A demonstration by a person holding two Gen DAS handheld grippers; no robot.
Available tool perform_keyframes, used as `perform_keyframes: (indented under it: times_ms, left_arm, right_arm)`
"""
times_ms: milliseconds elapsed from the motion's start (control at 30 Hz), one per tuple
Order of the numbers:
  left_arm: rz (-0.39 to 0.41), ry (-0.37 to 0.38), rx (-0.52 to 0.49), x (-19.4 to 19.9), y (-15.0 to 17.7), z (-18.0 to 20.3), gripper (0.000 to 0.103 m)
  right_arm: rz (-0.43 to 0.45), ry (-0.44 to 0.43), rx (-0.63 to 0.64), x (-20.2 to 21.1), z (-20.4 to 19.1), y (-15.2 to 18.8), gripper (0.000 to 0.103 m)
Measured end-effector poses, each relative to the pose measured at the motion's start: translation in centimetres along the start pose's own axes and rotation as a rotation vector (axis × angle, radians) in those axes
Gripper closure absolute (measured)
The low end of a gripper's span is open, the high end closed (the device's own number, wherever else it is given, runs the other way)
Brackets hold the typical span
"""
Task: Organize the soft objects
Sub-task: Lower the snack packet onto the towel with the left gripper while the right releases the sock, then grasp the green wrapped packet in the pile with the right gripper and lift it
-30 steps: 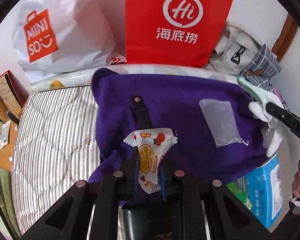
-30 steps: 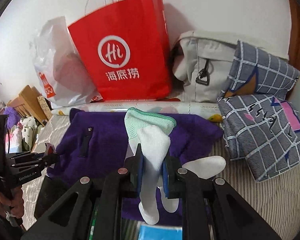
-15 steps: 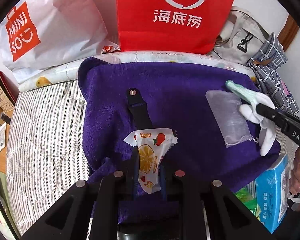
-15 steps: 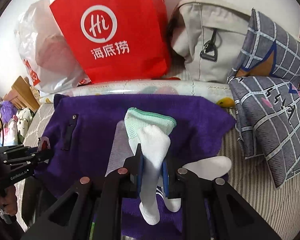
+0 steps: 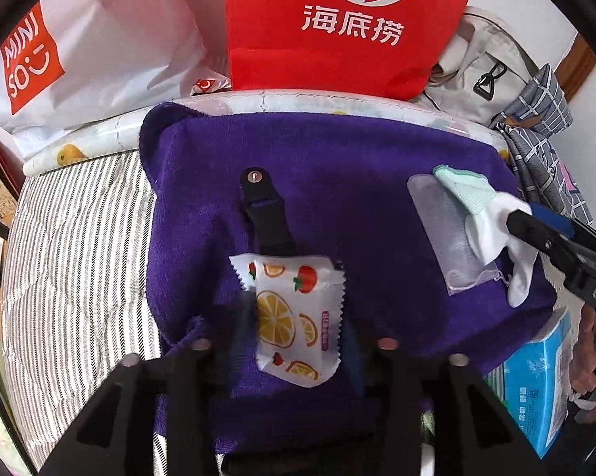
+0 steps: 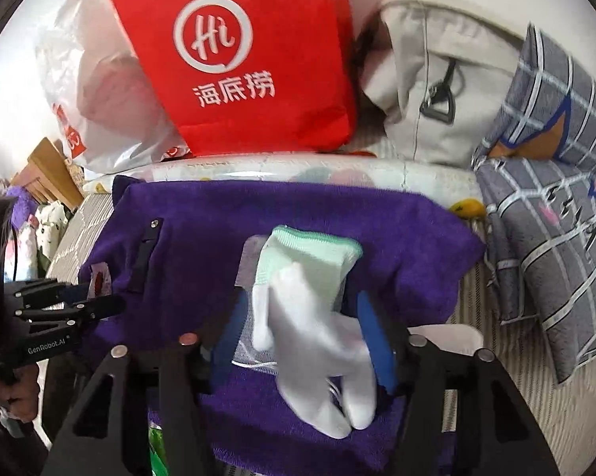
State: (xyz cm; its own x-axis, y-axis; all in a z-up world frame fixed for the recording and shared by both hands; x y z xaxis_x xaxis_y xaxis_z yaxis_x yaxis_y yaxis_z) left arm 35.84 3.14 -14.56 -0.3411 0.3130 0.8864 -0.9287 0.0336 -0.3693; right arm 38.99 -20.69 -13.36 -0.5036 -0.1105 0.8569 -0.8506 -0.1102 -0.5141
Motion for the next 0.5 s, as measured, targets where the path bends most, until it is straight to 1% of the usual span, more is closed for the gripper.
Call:
perform_keyframes:
  times_ms: [33,100,133,167,267,333,433,500]
  left_arm:
    - [0.004,0.003,0.000,0.0,-0.1,0.1,0.044]
    - [0.035,0.027,-0.004,0.6,-0.3,0.3,0.036]
    - [0.044,0.036,-0.009,0.9,-0.4,0.4,0.030]
    - [0.054,0.042,-0.012,1.2,-0.4,0.6,0.028]
    - [0.076,0.026,-0.015,2.1,-0.3,0.9,0.026]
    - [0.084,0.029,-0.007,2.8,-0.1,0.9,0.026]
    - [0.097,0.035,0.001,3.8,0.5,0.6,0.026]
    - [0.101,0.022,0.005,4.3,0.8,0.4,0.025]
  right_arm:
    - [0.001,0.006,-0.002,0.3,0.0,0.1,0.040]
    - [0.001,0.004,-0.017,0.9,0.1,0.2,0.038]
    - [-0.005,0.003,-0.028,1.3,0.3,0.4,0.035]
    - [-0.007,0.002,-0.039,1.6,0.4,0.5,0.032]
    - [0.001,0.004,-0.057,2.9,0.6,1.1,0.032]
    - [-0.012,0.000,-0.064,3.7,0.5,1.9,0.032]
    - [-0.013,-0.013,-0.074,5.7,-0.1,3.9,0.032]
    - [-0.019,-0.027,-0.064,6.9,-1.1,5.4,0.033]
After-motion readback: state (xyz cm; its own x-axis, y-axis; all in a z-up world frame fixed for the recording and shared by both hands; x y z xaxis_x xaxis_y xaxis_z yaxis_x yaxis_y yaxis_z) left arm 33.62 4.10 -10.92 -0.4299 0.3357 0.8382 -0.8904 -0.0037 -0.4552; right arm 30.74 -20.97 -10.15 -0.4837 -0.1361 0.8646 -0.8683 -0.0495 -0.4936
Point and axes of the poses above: each gripper's, at about its wrist camera, not at the fingertips, and x roughly against the way its jaws point, z to its right, y to its underside, the point moved 1 cm from there along -x, roughly the way its jaws point, and after that the axes turned 10 degrees about y, right-handed, at the moved point
